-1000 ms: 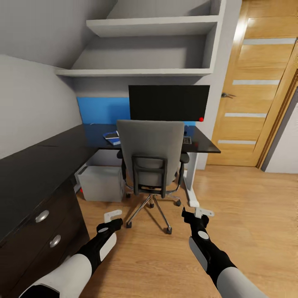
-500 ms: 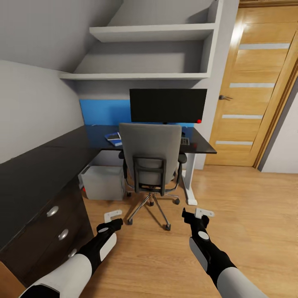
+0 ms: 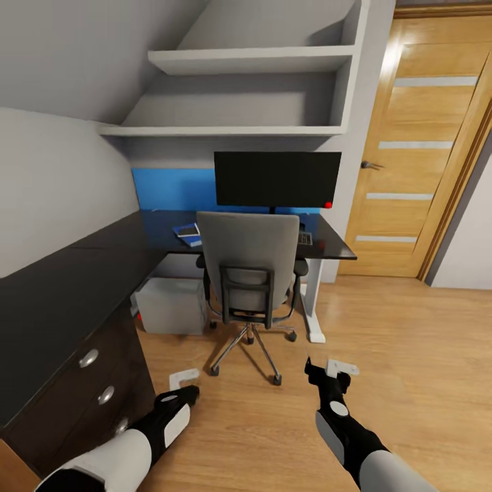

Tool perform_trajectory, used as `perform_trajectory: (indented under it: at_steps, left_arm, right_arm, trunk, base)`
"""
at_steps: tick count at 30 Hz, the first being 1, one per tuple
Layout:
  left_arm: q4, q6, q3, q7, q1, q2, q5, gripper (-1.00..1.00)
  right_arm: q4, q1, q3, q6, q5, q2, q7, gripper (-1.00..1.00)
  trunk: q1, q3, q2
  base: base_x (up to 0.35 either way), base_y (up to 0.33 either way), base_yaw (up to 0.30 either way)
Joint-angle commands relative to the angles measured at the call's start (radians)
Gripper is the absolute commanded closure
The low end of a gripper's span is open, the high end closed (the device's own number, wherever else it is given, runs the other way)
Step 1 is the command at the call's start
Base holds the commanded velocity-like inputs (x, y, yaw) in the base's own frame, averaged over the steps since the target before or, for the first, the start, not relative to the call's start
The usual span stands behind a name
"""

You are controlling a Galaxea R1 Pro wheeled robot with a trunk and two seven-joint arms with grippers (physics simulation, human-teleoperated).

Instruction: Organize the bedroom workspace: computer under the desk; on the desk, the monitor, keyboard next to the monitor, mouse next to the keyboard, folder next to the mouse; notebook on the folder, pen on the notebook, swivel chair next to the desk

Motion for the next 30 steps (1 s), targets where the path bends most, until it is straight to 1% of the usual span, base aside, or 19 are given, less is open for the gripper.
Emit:
perform_trajectory:
  at_steps: [1,4,5,6,7,9,11,13,15,16,19,21,23,24,25,26,27,28,30]
  left_arm:
    - [0.023,0.001,-0.009,0.006,-0.001,-0.003,0.006,-1.00]
    - [0.140,-0.020,-0.007,-0.002,0.000,-0.018,0.006,-1.00]
    - [0.165,-0.053,-0.007,-0.007,0.000,-0.021,0.006,-1.00]
    - [0.186,-0.127,-0.005,-0.012,0.022,-0.022,0.007,-1.00]
    - [0.188,-0.147,-0.005,-0.012,0.047,-0.020,0.007,-1.00]
    - [0.190,-0.173,-0.005,-0.013,0.093,-0.015,0.007,-1.00]
    - [0.192,-0.192,-0.006,-0.014,0.154,0.002,0.005,-1.00]
    - [0.192,-0.200,-0.007,-0.015,0.185,0.010,0.004,-1.00]
    - [0.192,-0.221,-0.007,-0.016,0.234,0.022,0.002,-1.00]
    - [0.192,-0.242,-0.008,-0.016,0.265,0.033,0.001,-1.00]
    - [0.193,-0.286,-0.009,-0.021,0.321,0.052,-0.001,-1.00]
    - [0.193,-0.314,-0.009,-0.031,0.358,0.059,-0.001,-1.00]
    - [0.193,-0.339,-0.010,-0.045,0.388,0.065,-0.002,-1.00]
    - [0.193,-0.358,-0.010,-0.054,0.404,0.067,-0.003,-1.00]
    - [0.193,-0.368,-0.011,-0.057,0.410,0.067,-0.005,-1.00]
    - [0.193,-0.387,-0.011,-0.062,0.422,0.068,-0.011,-1.00]
    - [0.193,-0.397,-0.011,-0.063,0.428,0.068,-0.016,-1.00]
    - [0.193,-0.414,-0.012,-0.065,0.439,0.069,-0.030,-1.00]
    - [0.193,-0.434,-0.012,-0.067,0.450,0.072,-0.057,-1.00]
  right_arm:
    - [0.023,-0.001,0.009,-0.016,-0.009,0.000,-0.006,-1.00]
    - [0.184,-0.001,0.015,-0.100,-0.002,0.002,-0.005,-1.00]
    - [0.250,-0.001,0.015,-0.166,0.003,0.002,-0.005,-1.00]
    - [0.383,0.000,0.016,-0.252,0.009,0.002,-0.005,-1.00]
    - [0.414,0.001,0.016,-0.264,0.009,0.003,-0.005,-1.00]
    - [0.441,0.010,0.016,-0.272,0.010,0.005,-0.004,-1.00]
    - [0.457,0.045,0.015,-0.276,0.010,0.007,-0.005,-1.00]
    - [0.461,0.067,0.015,-0.277,0.010,0.007,-0.005,-1.00]
    - [0.464,0.092,0.014,-0.278,0.010,0.006,-0.005,-1.00]
    - [0.465,0.105,0.014,-0.278,0.009,0.004,-0.005,-1.00]
    - [0.466,0.122,0.013,-0.278,0.009,-0.001,-0.005,-1.00]
    - [0.467,0.128,0.012,-0.278,0.009,-0.011,-0.005,-1.00]
    - [0.467,0.132,0.013,-0.279,0.009,-0.032,-0.005,-1.00]
    - [0.467,0.133,0.013,-0.280,0.010,-0.051,-0.005,-1.00]
    - [0.466,0.134,0.013,-0.281,0.010,-0.063,-0.005,-1.00]
    - [0.466,0.134,0.013,-0.282,0.010,-0.088,-0.004,-1.00]
    - [0.466,0.135,0.014,-0.283,0.010,-0.101,-0.004,-1.00]
    - [0.466,0.135,0.014,-0.283,0.010,-0.123,-0.002,-1.00]
    - [0.467,0.136,0.014,-0.280,0.008,-0.144,0.001,-1.00]
  trunk:
    - [-0.004,0.002,0.007]
    - [-0.016,0.012,0.028]
    - [-0.019,0.015,0.035]
    - [-0.023,0.018,0.042]
    - [-0.027,0.021,0.049]
    - [-0.035,0.027,0.063]
    - [-0.042,0.034,0.077]
    - [-0.050,0.040,0.091]
    - [-0.058,0.046,0.105]
    - [-0.062,0.049,0.112]
    - [-0.073,0.059,0.133]
    - [-0.081,0.065,0.147]
    - [-0.088,0.071,0.161]
    - [-0.092,0.074,0.168]
    - [-0.096,0.078,0.175]
    - [-0.100,0.081,0.182]
    - [-0.104,0.084,0.189]
    - [-0.108,0.087,0.196]
    - [-0.115,0.093,0.210]
  base:
    - [0.000,0.000,0.000]
    - [0.000,0.000,0.000]
    - [0.000,0.000,0.000]
    - [0.000,0.000,0.000]
    - [0.000,0.000,0.000]
    - [0.000,0.000,0.000]
    - [0.000,0.000,0.000]
    - [0.000,0.000,0.000]
    - [0.000,0.000,0.000]
    - [0.000,0.000,0.000]
    - [0.000,0.000,0.000]
    - [0.000,0.000,0.000]
    - [0.000,0.000,0.000]
    - [0.000,0.000,0.000]
    - [0.000,0.000,0.000]
    - [0.000,0.000,0.000]
    - [0.000,0.000,0.000]
    - [0.000,0.000,0.000]
    - [0.000,0.000,0.000]
